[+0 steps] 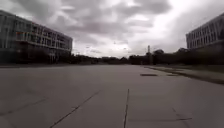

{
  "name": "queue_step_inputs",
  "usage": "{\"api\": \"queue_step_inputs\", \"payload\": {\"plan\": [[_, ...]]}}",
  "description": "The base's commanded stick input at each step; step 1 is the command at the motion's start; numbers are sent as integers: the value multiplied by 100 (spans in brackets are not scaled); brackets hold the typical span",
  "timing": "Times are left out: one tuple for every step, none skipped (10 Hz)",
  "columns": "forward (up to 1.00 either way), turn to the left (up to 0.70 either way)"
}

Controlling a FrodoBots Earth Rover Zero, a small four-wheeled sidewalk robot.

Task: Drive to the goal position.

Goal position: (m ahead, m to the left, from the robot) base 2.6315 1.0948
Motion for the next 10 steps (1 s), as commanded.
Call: {"api": "queue_step_inputs", "payload": {"plan": [[70, 0], [70, 0], [70, 0], [70, 0], [70, 0], [70, 0], [70, 0], [70, 0], [70, 0], [70, 0]]}}
